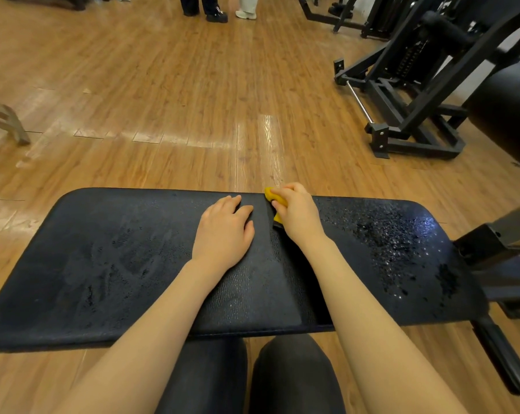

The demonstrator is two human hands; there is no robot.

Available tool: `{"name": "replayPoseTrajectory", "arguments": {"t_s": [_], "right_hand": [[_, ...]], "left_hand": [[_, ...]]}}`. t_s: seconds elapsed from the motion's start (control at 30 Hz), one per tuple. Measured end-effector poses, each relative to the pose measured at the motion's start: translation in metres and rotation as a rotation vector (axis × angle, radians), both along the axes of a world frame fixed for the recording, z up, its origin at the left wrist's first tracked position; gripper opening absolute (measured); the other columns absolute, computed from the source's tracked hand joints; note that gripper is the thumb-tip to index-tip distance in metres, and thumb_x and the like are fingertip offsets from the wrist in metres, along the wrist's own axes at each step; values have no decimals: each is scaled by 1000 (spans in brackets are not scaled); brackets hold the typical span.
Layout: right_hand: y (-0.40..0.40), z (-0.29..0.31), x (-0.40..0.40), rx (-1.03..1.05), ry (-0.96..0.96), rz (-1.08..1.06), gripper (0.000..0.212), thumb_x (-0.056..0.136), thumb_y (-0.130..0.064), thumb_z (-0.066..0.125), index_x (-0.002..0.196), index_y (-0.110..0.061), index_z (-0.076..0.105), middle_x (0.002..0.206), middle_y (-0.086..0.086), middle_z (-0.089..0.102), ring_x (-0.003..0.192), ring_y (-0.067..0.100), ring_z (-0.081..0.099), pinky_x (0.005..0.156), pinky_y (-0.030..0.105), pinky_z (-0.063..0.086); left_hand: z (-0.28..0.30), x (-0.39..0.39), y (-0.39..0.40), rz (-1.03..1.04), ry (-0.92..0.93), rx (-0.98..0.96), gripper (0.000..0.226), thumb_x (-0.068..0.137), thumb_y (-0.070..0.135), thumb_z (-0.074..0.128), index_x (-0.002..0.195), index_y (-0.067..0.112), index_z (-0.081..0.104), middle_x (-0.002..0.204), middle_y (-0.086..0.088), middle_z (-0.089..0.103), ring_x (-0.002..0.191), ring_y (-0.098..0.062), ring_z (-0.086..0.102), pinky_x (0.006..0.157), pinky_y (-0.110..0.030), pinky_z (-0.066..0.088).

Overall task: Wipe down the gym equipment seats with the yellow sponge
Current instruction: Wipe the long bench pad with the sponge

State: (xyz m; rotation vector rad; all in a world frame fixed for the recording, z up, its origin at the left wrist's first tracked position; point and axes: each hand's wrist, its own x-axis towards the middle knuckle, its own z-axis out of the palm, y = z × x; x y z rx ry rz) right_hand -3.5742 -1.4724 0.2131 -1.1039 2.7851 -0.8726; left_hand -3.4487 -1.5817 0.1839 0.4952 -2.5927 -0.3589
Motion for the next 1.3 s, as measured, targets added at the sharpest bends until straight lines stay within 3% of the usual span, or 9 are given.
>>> {"name": "replayPoseTrajectory", "arguments": {"t_s": [0.17,0.33,0.5,0.6,0.73,0.9,1.07,1.3], "right_hand": [[39,-7,33,-105,-18,38,27,94,-11,56,120,-15,64,116,-3,47,103,16,49,58,4,44],[21,-2,16,-50,11,18,28,95,-10,57,122,-9,63,117,6,51,101,13,44,63,-4,33],[2,1,-4,-26,24,-30,32,97,-12,55,128,-8,59,117,6,51,106,22,48,70,7,30],[19,1,7,-22,22,-18,32,96,-11,55,127,-9,60,113,2,49,106,20,46,65,0,32],[58,-6,18,22,48,-36,32,94,-15,60,125,-12,62,118,1,51,111,20,48,84,18,35],[41,-3,-6,39,11,-63,33,94,-12,58,127,-10,61,117,4,51,111,21,48,76,10,26],[27,-1,-27,29,-13,-67,35,94,-14,59,128,-10,60,119,7,52,114,26,49,91,23,35],[87,-7,16,-15,50,-57,33,93,-14,61,126,-13,62,123,2,50,112,17,46,80,2,28]], "left_hand": [[-1,0,1,6,3,16,31,83,19,68,112,9,70,120,-17,64,114,-36,58,92,-48,48],[0,0,0,11,1,21,30,82,19,68,111,10,70,120,-16,64,114,-35,58,92,-48,48],[0,1,-1,4,7,21,30,83,19,68,111,9,70,120,-17,64,115,-36,58,93,-48,48],[0,2,-1,10,-2,18,31,84,19,67,114,10,69,122,-16,64,117,-35,57,94,-48,46],[1,1,0,7,-4,16,31,85,20,67,114,10,70,122,-15,64,117,-34,57,94,-48,47],[2,1,0,13,7,8,29,82,19,68,110,10,71,117,-14,66,112,-34,59,90,-47,49],[2,0,0,14,9,6,29,82,19,69,110,10,71,117,-14,66,112,-34,60,90,-47,49],[0,0,-1,15,25,21,29,82,18,69,110,11,71,117,-13,66,113,-32,60,90,-46,48]]}}
